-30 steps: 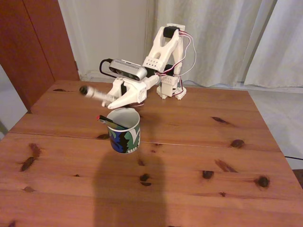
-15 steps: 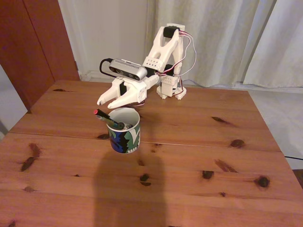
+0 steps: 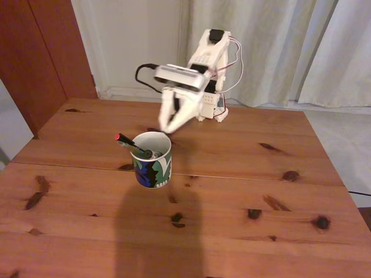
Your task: Clean up the desk and place the pens and markers into the cup
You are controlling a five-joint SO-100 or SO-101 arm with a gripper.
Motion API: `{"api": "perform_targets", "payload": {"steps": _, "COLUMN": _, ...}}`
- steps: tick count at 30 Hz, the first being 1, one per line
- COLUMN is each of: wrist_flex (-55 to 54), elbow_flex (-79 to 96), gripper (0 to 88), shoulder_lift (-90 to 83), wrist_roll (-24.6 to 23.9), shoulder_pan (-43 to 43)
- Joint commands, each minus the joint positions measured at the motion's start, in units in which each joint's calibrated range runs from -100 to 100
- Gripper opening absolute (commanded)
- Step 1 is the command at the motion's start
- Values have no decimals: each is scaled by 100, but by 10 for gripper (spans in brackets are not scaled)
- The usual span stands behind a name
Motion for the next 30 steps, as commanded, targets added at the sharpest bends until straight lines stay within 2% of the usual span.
{"api": "perform_targets", "payload": {"steps": 1, "wrist_flex": 2449, "elbow_flex": 166, "gripper": 8, "shoulder_lift": -1218, "wrist_roll": 196, "shoulder_pan": -284}}
{"api": "perform_targets", "payload": {"steps": 4, "wrist_flex": 3713, "elbow_flex": 662, "gripper": 8, "shoulder_lift": -1954, "wrist_roll": 343, "shoulder_pan": -485}}
{"api": "perform_targets", "payload": {"steps": 8, "wrist_flex": 4659, "elbow_flex": 1518, "gripper": 8, "shoulder_lift": -2856, "wrist_roll": 521, "shoulder_pan": -686}}
{"api": "perform_targets", "payload": {"steps": 20, "wrist_flex": 5657, "elbow_flex": 3683, "gripper": 7, "shoulder_lift": -4693, "wrist_roll": 1034, "shoulder_pan": -1201}}
{"api": "perform_targets", "payload": {"steps": 26, "wrist_flex": 6414, "elbow_flex": 4458, "gripper": 8, "shoulder_lift": -5471, "wrist_roll": 1024, "shoulder_pan": -1619}}
{"api": "perform_targets", "payload": {"steps": 30, "wrist_flex": 7352, "elbow_flex": 4467, "gripper": 8, "shoulder_lift": -6017, "wrist_roll": 1013, "shoulder_pan": -1771}}
